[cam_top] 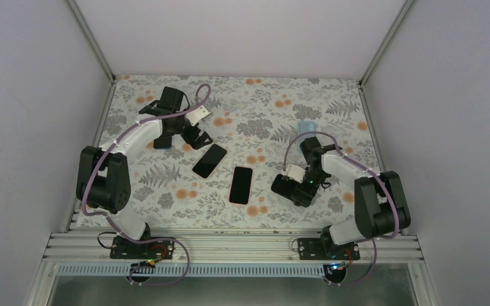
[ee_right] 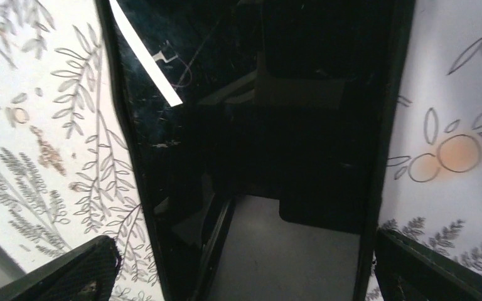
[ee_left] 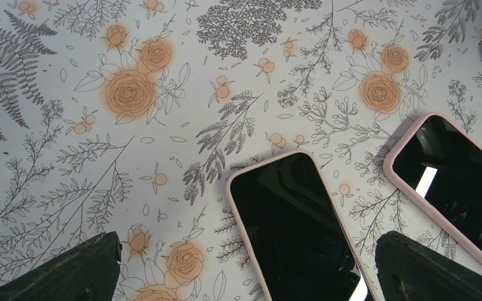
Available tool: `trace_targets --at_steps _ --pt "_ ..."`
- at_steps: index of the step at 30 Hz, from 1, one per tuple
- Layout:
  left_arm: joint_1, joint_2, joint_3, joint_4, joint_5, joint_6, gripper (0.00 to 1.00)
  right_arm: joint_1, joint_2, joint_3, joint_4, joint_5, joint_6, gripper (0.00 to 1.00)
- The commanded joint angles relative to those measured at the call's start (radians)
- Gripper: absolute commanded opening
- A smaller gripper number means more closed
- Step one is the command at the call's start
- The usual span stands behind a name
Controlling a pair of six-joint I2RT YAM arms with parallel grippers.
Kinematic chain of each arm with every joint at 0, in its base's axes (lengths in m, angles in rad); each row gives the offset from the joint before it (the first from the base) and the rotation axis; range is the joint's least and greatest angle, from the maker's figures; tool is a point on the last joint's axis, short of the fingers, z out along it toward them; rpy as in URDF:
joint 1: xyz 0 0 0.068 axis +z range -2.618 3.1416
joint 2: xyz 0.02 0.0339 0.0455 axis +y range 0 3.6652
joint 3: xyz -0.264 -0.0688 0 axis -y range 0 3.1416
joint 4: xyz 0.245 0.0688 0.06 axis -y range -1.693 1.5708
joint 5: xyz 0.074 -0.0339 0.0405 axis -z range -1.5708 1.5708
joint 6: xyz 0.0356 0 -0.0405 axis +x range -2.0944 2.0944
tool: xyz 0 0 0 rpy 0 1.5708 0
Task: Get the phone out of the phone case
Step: Pick up the phone at the center of the board.
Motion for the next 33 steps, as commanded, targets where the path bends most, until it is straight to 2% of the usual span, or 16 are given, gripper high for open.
trace_targets --at_steps 1,6,11,14,18,25,28,33 --pt "0.006 -0.011 -0.005 0.012 0.003 0.007 1.0 0.024 0.024 -0.037 0.073 0.043 0.015 1.0" --pt "0.005 -0.008 0.004 0.008 0.0 0.008 1.0 0.058 0.026 -0.068 0.107 0.06 0.022 1.0" --pt "0.006 0.001 0.004 0.014 -0.002 0.006 1.0 0.104 0.03 -0.124 0.174 0.142 0.053 0.98" --pt "0.006 0.007 0.007 0.012 0.003 0.006 1.0 0.131 0.03 -0.156 0.192 0.176 0.072 0.92" --pt "0.0 0.034 0.051 -0.04 0.033 0.019 1.0 0.145 -0.005 -0.166 0.204 0.172 0.074 0.72" --pt "-0.049 0.099 0.202 -0.228 0.149 0.076 1.0 0.167 -0.202 -0.034 0.245 0.101 0.092 0.59" --pt "-0.088 0.151 0.289 -0.342 0.203 0.08 1.0 0.191 -0.234 0.048 0.257 0.084 0.109 0.58" --pt "-0.117 0.266 0.457 -0.504 0.38 0.068 1.0 0.239 -0.216 0.158 0.299 0.087 0.13 0.6"
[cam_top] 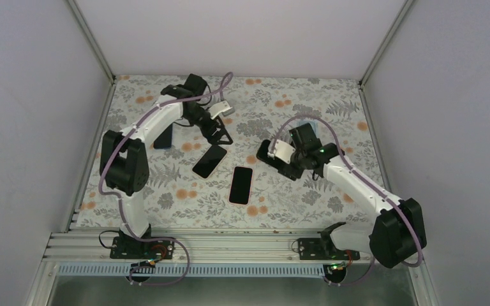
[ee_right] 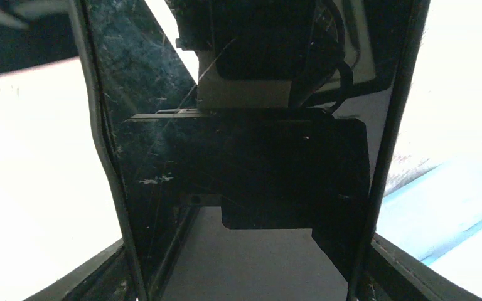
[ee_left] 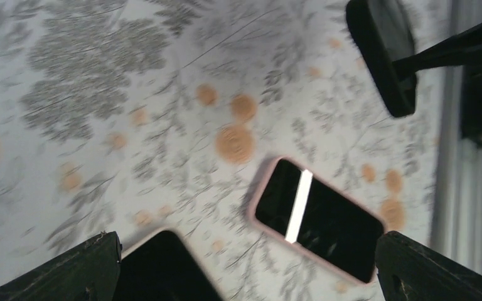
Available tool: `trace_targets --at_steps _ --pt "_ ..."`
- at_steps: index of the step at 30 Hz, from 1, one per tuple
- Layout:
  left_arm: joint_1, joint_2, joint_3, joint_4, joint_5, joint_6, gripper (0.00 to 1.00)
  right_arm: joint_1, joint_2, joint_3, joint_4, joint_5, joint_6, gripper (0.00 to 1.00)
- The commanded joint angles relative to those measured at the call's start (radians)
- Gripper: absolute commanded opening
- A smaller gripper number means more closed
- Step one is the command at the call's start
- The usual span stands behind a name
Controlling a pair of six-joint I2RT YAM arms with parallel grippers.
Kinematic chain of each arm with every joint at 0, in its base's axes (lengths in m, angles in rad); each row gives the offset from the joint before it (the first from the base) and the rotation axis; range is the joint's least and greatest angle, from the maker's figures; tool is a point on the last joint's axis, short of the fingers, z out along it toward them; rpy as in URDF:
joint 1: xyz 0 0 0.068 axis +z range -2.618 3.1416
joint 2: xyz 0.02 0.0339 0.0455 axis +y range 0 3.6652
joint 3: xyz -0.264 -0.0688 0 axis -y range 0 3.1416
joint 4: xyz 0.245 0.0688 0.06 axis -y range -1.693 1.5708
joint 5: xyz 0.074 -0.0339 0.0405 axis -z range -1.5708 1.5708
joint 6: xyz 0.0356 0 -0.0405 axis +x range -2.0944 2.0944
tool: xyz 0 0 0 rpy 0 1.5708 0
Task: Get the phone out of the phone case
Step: Pick up the phone at the center of the board.
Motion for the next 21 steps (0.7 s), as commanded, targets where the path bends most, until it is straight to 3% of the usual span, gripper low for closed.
trace_targets --at_steps 1,10,21 --pt "-0.012 0.091 0.139 -0.197 0.222 -0.007 1.0 0.046 0.006 0.098 0.098 -0.02 0.04 0.6" --pt "-0.009 0.275 0.418 -0.364 0.395 -0.054 1.0 0.164 0.125 0.195 0.244 0.095 0.081 0.6" --pt "-0.017 0.275 0.369 -0.319 0.374 -0.104 0.98 0.24 0.174 0.219 0.407 0.208 0.104 0.59"
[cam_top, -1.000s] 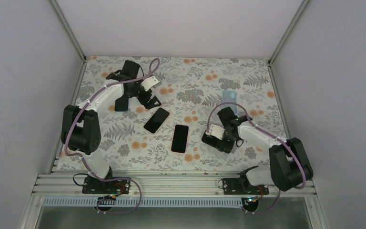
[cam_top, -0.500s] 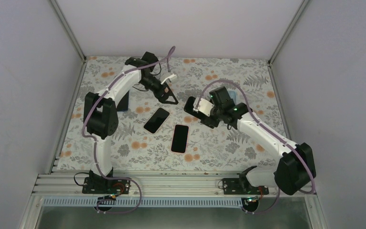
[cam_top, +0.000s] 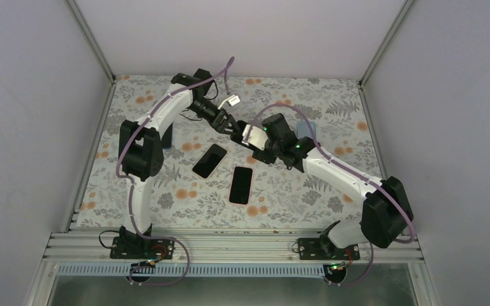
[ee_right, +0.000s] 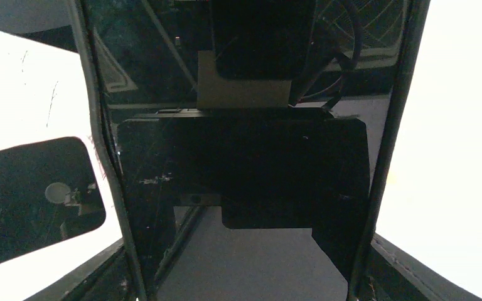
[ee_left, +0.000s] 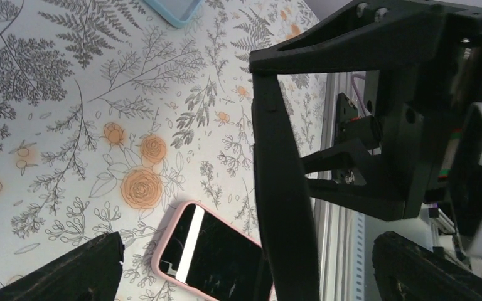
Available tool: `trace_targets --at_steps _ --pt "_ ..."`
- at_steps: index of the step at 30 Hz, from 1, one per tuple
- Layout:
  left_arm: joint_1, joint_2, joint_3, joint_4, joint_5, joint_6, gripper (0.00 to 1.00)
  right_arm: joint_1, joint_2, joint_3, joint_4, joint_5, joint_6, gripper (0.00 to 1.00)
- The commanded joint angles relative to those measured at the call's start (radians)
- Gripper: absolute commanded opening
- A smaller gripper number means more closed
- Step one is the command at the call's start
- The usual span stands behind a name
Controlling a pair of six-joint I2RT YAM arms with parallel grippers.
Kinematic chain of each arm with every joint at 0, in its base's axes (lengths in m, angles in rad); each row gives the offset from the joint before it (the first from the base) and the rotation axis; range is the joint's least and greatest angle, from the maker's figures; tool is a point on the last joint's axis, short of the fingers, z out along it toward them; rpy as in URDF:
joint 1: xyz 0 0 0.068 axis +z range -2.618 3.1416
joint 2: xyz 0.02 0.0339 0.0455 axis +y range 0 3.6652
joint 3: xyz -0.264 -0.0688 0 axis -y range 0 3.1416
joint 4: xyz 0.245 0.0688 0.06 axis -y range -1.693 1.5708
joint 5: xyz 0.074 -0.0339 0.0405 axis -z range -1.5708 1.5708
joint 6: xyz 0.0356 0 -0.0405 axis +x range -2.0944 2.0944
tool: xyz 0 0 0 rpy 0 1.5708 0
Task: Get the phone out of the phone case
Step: Pick up the phone at the center of the board.
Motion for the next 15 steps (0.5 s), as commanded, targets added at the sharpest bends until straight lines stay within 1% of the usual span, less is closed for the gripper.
trace_targets --at_steps 1,3,4,8,10,11,12,13,14,15 --pt "-0.004 0.001 -0.008 0.007 0.031 -0.031 0.95 0.037 0.015 0.052 0.137 0.065 0.027 0.59" --pt "-0.008 0.009 0.01 -0.003 0.032 -0.029 0.89 0.053 0.023 0.063 0.148 0.072 0.027 0.59" --pt "-0.01 0.014 0.018 -0.007 0.035 -0.027 0.84 0.061 0.024 0.069 0.157 0.079 0.029 0.59" --pt "-0.018 0.019 0.029 -0.029 0.066 -0.004 0.52 0.086 0.042 0.077 0.183 0.116 0.024 0.58" --pt "-0.026 0.019 0.032 -0.062 0.079 0.03 0.37 0.089 0.053 0.078 0.209 0.156 0.028 0.55" --pt "-0.035 0.014 0.022 -0.084 0.091 0.06 0.23 0.091 0.056 0.086 0.214 0.173 0.032 0.53" --pt "-0.039 0.01 0.018 -0.084 0.094 0.065 0.18 0.09 0.052 0.086 0.219 0.174 0.03 0.53" --pt "-0.042 0.006 0.015 -0.085 0.098 0.069 0.15 0.092 0.051 0.088 0.216 0.171 0.027 0.54" --pt "-0.045 0.002 0.015 -0.084 0.1 0.072 0.1 0.092 0.053 0.093 0.208 0.169 0.026 0.6" --pt "-0.046 -0.004 0.015 -0.085 0.1 0.083 0.06 0.092 0.052 0.099 0.186 0.162 0.031 0.72"
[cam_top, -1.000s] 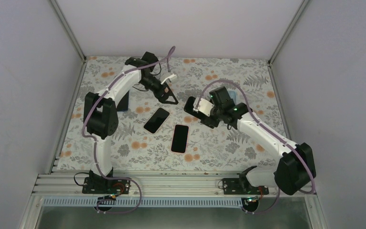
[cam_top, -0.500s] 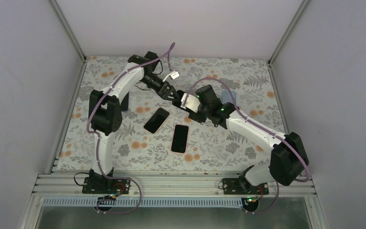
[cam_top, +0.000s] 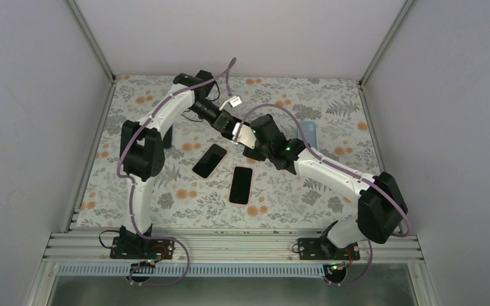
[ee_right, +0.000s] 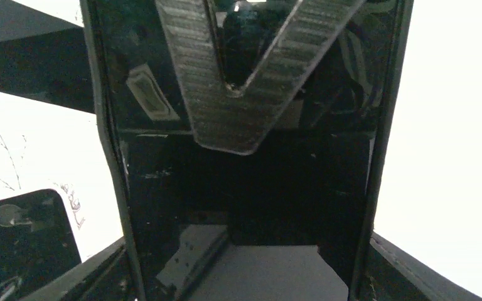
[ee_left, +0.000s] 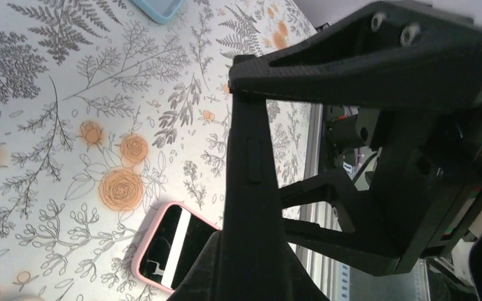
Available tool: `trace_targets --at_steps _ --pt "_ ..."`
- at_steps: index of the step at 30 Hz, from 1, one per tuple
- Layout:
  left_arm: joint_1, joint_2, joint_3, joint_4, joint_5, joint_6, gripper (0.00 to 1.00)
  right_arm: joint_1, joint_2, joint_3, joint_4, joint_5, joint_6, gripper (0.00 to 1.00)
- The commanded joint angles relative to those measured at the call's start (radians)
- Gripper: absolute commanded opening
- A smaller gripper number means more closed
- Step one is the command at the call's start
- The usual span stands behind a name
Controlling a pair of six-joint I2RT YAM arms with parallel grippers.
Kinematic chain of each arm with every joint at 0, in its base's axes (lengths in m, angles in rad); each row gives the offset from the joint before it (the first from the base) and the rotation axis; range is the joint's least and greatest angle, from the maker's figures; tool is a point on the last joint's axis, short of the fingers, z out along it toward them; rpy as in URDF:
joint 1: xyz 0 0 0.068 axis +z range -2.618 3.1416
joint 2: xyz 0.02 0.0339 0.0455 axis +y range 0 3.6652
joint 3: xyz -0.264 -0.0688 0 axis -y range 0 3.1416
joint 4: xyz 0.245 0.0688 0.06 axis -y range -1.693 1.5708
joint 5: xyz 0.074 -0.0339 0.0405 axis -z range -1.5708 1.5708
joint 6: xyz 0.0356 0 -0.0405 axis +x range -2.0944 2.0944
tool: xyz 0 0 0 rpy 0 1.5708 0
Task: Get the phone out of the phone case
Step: Pick up the phone at the center of the board.
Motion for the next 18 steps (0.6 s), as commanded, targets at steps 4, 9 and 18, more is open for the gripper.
trace_targets --at_steps 4,9,18 --pt "-0.021 -0.039 0.001 -0.048 0.051 0.126 0.02 -0.02 0.0 0.112 -0.114 -0.114 0.054 1.0" --pt "-0.022 -0.128 -0.047 -0.044 -0.072 0.226 0.02 -0.156 -0.026 0.198 -0.391 -0.497 0.016 1.0" --pt "-0.089 -0.396 -0.293 0.17 -0.338 0.237 0.02 -0.29 0.061 0.303 -0.664 -0.83 -0.163 1.0"
